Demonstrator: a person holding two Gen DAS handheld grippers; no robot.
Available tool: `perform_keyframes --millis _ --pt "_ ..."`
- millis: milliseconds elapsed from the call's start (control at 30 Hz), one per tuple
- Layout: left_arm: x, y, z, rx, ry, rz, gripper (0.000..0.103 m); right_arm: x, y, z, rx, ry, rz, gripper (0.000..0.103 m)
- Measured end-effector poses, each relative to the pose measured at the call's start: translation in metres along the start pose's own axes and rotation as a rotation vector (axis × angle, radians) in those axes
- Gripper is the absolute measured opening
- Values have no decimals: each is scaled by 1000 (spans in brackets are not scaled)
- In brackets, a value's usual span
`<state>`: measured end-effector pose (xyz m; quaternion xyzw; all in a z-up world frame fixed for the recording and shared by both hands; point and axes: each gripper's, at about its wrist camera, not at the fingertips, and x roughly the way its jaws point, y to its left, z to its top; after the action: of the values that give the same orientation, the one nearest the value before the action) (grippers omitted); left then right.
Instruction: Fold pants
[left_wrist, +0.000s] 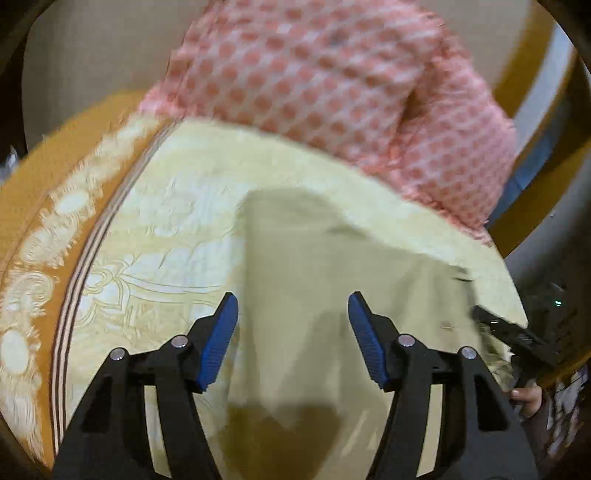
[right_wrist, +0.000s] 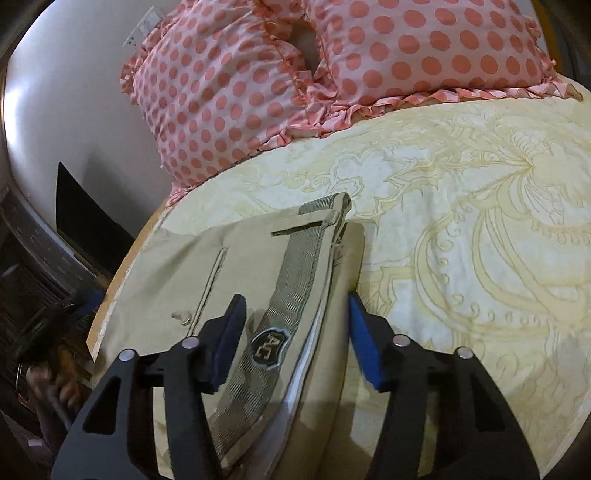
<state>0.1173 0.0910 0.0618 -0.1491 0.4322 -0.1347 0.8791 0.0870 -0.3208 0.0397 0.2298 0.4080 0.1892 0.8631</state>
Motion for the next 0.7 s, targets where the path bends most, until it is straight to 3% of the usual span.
perform_keyframes --millis 100,167,200,233,300,467,633,700 --pt "22 8 7 -36 92 -110 61 3 -6 5 19 13 30 55" --pt "31 8 13 -34 115 -168 64 7 -11 6 29 39 64 34" --pt "35 7 16 -21 132 -188 61 9 -13 8 35 52 91 29" --pt "40 7 19 -19 152 -197 36 11 -17 8 54 74 145 20" --pt "48 6 22 -22 182 -217 20 11 -19 10 72 85 190 15" --pt "47 -12 49 48 130 -190 10 10 -17 41 75 77 261 12" --pt "78 -35 101 91 21 -109 9 18 -24 97 55 -9 212 11" --pt "107 -43 119 107 21 -29 13 24 -30 117 41 -52 149 11"
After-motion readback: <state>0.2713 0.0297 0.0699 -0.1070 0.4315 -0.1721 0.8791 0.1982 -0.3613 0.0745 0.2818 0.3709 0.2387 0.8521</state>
